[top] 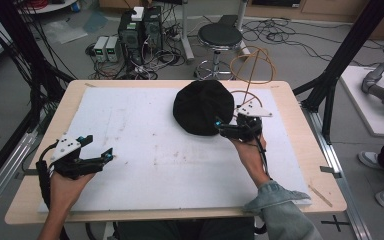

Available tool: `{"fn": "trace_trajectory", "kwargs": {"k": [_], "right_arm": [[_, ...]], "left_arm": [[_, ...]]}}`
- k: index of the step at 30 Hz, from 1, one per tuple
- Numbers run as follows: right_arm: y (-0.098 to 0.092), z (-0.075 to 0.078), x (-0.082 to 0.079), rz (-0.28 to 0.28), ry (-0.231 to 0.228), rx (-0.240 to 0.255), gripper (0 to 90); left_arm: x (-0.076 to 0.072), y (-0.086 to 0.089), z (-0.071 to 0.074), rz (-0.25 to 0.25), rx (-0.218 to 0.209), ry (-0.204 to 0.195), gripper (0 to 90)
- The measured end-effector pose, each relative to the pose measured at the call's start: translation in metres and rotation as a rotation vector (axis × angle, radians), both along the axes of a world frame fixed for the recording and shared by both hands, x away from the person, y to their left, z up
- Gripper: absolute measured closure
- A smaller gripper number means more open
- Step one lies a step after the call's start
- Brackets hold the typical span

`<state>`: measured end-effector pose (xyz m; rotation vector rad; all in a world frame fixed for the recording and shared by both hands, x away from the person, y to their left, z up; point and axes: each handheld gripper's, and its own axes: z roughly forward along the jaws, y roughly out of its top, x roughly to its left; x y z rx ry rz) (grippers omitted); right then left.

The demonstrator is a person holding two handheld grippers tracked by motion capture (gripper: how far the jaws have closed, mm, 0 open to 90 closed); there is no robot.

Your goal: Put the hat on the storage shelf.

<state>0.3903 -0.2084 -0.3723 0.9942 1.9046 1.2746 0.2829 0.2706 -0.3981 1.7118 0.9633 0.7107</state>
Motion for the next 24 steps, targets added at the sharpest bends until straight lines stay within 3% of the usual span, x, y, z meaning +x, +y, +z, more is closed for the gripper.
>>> {"fn": "trace_trajectory", "kwargs": {"k": [3, 5, 7, 16, 24], "right_arm": [[0.007, 0.002, 0.010, 0.000, -0.021, -0.024, 13.3], [0.011, 0.003, 0.016, -0.005, -0.003, -0.018, 13.1], [0.015, 0.002, 0.021, -0.004, -0.021, 0.003, 13.1], [0.027, -0.002, 0.045, -0.030, -0.020, 0.057, 13.1], [0.044, 0.000, 0.063, -0.020, -0.029, 0.068, 13.2]], "left_arm": [[0.000, -0.001, -0.001, -0.002, 0.001, 0.002, 16.5], [0.001, -0.002, -0.001, -0.005, -0.006, 0.004, 16.5], [0.001, -0.002, -0.002, -0.008, -0.004, 0.006, 16.4], [0.003, -0.003, -0.005, -0.019, -0.005, 0.017, 16.5], [0.003, -0.004, -0.006, -0.030, 0.000, 0.019, 16.5]]}}
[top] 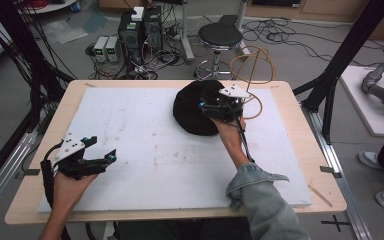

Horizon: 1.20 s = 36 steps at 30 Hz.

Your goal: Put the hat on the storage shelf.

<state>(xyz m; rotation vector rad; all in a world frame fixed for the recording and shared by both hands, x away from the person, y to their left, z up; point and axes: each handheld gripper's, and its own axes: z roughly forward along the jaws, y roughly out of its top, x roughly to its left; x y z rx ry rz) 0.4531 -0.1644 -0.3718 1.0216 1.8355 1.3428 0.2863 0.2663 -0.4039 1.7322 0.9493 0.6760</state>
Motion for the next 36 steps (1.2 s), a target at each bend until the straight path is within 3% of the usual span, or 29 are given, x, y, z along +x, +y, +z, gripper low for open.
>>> {"fn": "trace_trajectory", "kwargs": {"k": [3, 7, 8, 19, 27, 32, 36], "right_arm": [[0.009, -0.001, 0.009, 0.000, 0.006, 0.002, 13.2], [0.019, -0.006, 0.016, -0.005, 0.005, -0.031, 13.5], [0.021, -0.012, 0.019, -0.009, 0.022, -0.042, 14.0], [0.022, -0.028, 0.030, -0.030, 0.082, -0.088, 19.0], [0.023, -0.034, 0.035, -0.036, 0.100, -0.111, 32.3], [0.022, -0.035, 0.037, -0.022, 0.127, -0.111, 49.3], [0.023, -0.034, 0.036, -0.008, 0.117, -0.126, 59.0]], "left_arm": [[0.000, 0.001, -0.001, -0.002, 0.000, 0.002, 16.5], [0.000, 0.000, -0.001, -0.004, -0.003, 0.002, 16.5], [0.000, 0.000, -0.001, -0.005, -0.005, 0.002, 16.5], [0.001, 0.000, -0.003, -0.011, -0.002, 0.009, 16.5], [0.002, 0.000, -0.005, -0.016, -0.001, 0.016, 16.6], [0.002, 0.000, -0.005, -0.017, -0.001, 0.016, 16.7], [0.002, 0.001, -0.005, -0.015, -0.001, 0.016, 16.7]]}}
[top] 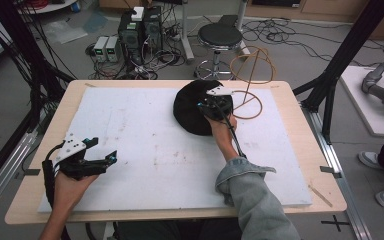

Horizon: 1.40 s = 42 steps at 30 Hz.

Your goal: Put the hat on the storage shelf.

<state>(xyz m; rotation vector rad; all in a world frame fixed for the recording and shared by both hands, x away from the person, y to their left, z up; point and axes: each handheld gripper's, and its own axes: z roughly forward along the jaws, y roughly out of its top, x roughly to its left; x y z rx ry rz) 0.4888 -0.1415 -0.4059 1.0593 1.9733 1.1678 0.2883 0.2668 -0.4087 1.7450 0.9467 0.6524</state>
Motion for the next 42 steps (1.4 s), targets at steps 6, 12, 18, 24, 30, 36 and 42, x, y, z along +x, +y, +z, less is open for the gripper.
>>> {"fn": "trace_trajectory", "kwargs": {"k": [6, 12, 18, 24, 30, 36, 42], "right_arm": [[-0.001, 0.006, -0.003, 0.007, -0.016, -0.008, 71.2], [-0.006, 0.018, -0.009, 0.001, -0.051, 0.018, 74.0], [-0.009, 0.029, -0.016, 0.002, -0.070, 0.039, 74.8], [-0.009, 0.043, -0.025, 0.032, -0.101, 0.080, 75.0], [-0.007, 0.059, -0.028, 0.056, -0.110, 0.108, 75.1], [-0.003, 0.078, -0.038, 0.094, -0.154, 0.126, 75.1], [-0.001, 0.102, -0.046, 0.126, -0.198, 0.135, 75.1]], "left_arm": [[0.000, 0.000, 0.000, 0.001, 0.002, 0.000, 16.7], [0.000, 0.000, 0.000, 0.003, -0.001, -0.004, 16.8], [0.000, 0.001, 0.000, 0.006, 0.000, -0.002, 16.8], [0.000, 0.001, 0.000, 0.007, 0.000, 0.000, 16.8], [0.000, 0.002, 0.000, 0.012, -0.006, -0.004, 16.8], [0.000, 0.002, 0.000, 0.010, -0.002, 0.000, 16.8], [0.000, 0.002, 0.000, 0.010, -0.002, -0.002, 16.8]]}}
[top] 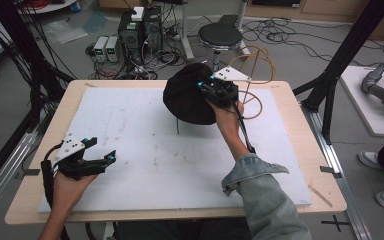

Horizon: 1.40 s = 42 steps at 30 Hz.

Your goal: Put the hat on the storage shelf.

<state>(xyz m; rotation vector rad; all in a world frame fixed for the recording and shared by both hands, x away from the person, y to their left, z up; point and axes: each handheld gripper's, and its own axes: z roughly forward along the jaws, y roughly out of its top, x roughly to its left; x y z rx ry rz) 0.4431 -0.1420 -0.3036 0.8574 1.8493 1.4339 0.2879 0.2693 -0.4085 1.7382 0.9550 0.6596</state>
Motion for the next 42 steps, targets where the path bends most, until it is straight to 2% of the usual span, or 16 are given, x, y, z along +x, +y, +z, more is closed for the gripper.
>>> {"fn": "trace_trajectory", "kwargs": {"k": [3, 14, 17, 18, 20, 21, 22, 30, 35, 42], "right_arm": [[0.000, 0.012, -0.002, 0.023, -0.014, 0.021, 75.1], [0.005, 0.053, -0.012, 0.096, -0.077, 0.052, 75.1], [0.002, 0.069, -0.015, 0.098, -0.109, 0.058, 75.0], [0.002, 0.069, -0.015, 0.098, -0.109, 0.058, 75.0], [-0.001, 0.079, -0.016, 0.097, -0.127, 0.056, 75.1], [-0.003, 0.088, -0.017, 0.097, -0.148, 0.055, 74.9], [-0.003, 0.088, -0.017, 0.097, -0.148, 0.055, 74.9], [-0.020, 0.116, -0.021, 0.065, -0.209, 0.068, 74.9], [-0.034, 0.124, -0.015, 0.024, -0.229, 0.057, 74.9], [-0.061, 0.129, -0.007, -0.045, -0.237, 0.074, 74.9]], "left_arm": [[0.000, 0.000, 0.000, -0.001, 0.001, 0.003, 16.8], [0.000, 0.000, -0.001, 0.004, 0.001, 0.005, 17.0], [0.000, 0.001, -0.001, 0.003, 0.003, 0.005, 17.0], [0.000, 0.000, -0.001, 0.004, 0.002, 0.005, 17.0], [0.000, 0.000, -0.002, 0.005, -0.002, 0.008, 17.0], [0.001, 0.000, -0.002, 0.003, -0.002, 0.007, 17.0], [0.001, 0.000, -0.002, 0.005, 0.000, 0.013, 17.0], [0.001, 0.000, -0.002, 0.004, 0.000, 0.010, 17.0], [0.001, 0.001, -0.002, 0.005, 0.003, 0.013, 17.0], [0.001, 0.001, -0.003, 0.004, 0.002, 0.013, 17.0]]}}
